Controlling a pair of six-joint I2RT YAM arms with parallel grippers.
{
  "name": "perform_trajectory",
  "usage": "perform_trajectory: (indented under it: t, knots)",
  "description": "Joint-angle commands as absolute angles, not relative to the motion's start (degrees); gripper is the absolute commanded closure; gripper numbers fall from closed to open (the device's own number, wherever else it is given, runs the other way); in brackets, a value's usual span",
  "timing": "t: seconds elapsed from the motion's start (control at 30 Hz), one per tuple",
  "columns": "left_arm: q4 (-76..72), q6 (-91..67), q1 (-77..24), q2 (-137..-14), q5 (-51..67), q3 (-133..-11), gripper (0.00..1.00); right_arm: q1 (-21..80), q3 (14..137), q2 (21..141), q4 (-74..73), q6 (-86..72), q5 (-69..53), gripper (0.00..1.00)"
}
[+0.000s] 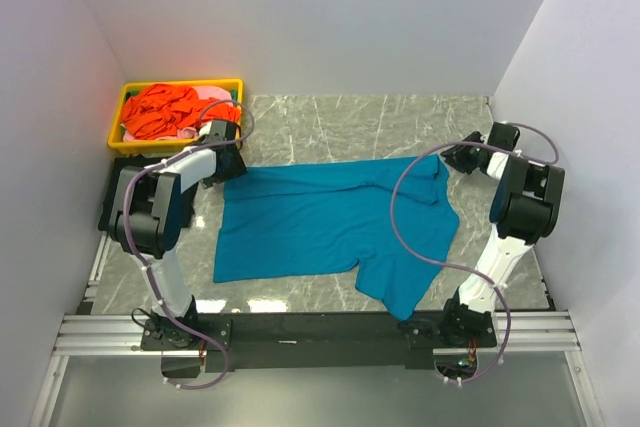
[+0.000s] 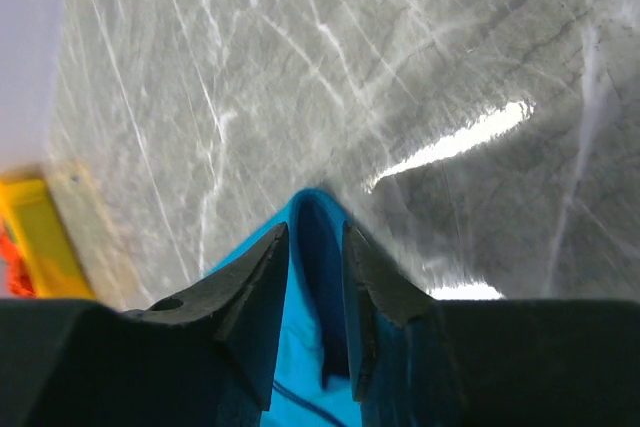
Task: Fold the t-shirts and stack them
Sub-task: Fold the tshirt
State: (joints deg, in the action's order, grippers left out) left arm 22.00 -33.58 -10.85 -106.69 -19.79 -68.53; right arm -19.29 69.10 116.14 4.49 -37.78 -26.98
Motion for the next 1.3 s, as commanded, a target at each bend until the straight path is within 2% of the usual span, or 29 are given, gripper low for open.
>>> perform_trajectory:
  t: [0.0, 0.13, 0.27, 0.43, 0.53, 0.73, 1.27]
  knots:
    - [22.06, -31.9, -10.81, -102.75, -20.66, -71.81, 0.22, -19.08, 72.16, 108.99, 0.27, -29.81, -24.88, 0.64]
    - [22.59, -31.47, -11.86, -98.28, -20.56, -70.58, 0.16, -16.54, 71.19, 103.81, -4.65, -20.6, -21.98, 0.63]
    - [23.38, -30.68, -14.15, -92.38, -23.46, -68.56, 0.14, -10.91, 71.19, 100.81, -8.08, -11.97, -21.36, 0.63]
    - [25.05, -28.57, -18.62, -84.31, -26.45, -63.74, 0.06, -2.3, 75.13, 103.7, -14.58, -0.64, -21.97, 0.63]
    - [24.61, -27.78, -19.07, -78.95, -26.54, -58.99, 0.02, -0.26, 77.6, 107.31, -16.35, -0.44, -23.03, 0.63]
    - [20.66, -26.9, -19.07, -70.94, -27.07, -50.02, 0.02, 4.13, 82.08, 112.41, -19.68, 2.98, -23.64, 0.63]
    - [19.16, -26.72, -19.07, -73.83, -26.54, -49.83, 0.03, 6.24, 89.03, 120.23, -27.77, 6.15, -27.16, 0.63]
